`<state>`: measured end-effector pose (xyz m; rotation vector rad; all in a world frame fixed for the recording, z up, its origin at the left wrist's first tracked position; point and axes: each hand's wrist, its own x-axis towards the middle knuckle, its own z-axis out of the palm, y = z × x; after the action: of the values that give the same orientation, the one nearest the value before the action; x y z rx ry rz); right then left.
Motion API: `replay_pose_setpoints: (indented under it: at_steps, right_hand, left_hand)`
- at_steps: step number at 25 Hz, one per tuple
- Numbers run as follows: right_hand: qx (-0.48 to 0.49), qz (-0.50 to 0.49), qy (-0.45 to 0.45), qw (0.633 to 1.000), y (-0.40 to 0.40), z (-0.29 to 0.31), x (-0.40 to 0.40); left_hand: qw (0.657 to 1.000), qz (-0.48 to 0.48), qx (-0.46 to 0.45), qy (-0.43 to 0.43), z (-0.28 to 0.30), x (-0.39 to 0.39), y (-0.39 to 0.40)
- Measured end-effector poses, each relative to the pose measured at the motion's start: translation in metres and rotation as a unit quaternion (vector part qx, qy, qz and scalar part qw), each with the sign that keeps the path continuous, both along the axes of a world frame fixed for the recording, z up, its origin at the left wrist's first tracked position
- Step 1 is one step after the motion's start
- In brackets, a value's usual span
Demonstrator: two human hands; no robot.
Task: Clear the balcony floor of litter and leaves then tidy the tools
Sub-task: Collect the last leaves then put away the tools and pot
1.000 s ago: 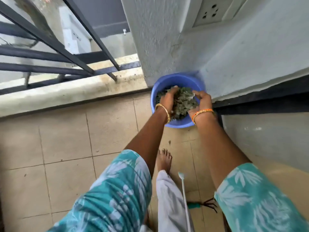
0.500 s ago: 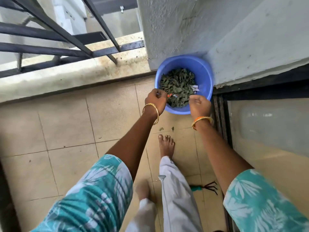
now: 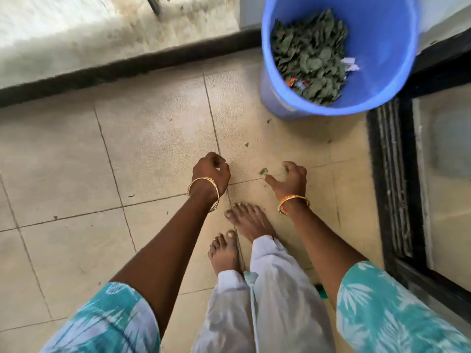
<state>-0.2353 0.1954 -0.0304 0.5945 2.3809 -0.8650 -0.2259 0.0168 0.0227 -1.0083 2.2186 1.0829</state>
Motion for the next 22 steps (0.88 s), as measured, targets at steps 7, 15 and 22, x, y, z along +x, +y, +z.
replay_pose_setpoints:
  at_steps: [7, 15, 22]
  right_hand:
    - [0.070, -0.020, 0.109, 0.991, -0.039, -0.070, 0.015]
    - [0.019, 0.045, 0.123, 0.991, -0.054, -0.071, 0.013]
    - [-0.010, -0.105, 0.058, 0.993, -0.030, -0.003, -0.016]
  left_hand:
    - [0.999, 0.025, -0.024, -0.007, -0.082, 0.024, -0.001]
    - [0.998, 0.036, -0.023, -0.038, -0.068, 0.028, -0.020]
    - [0.999, 0.038, -0.001, -0.037, -0.011, 0.011, -0.014]
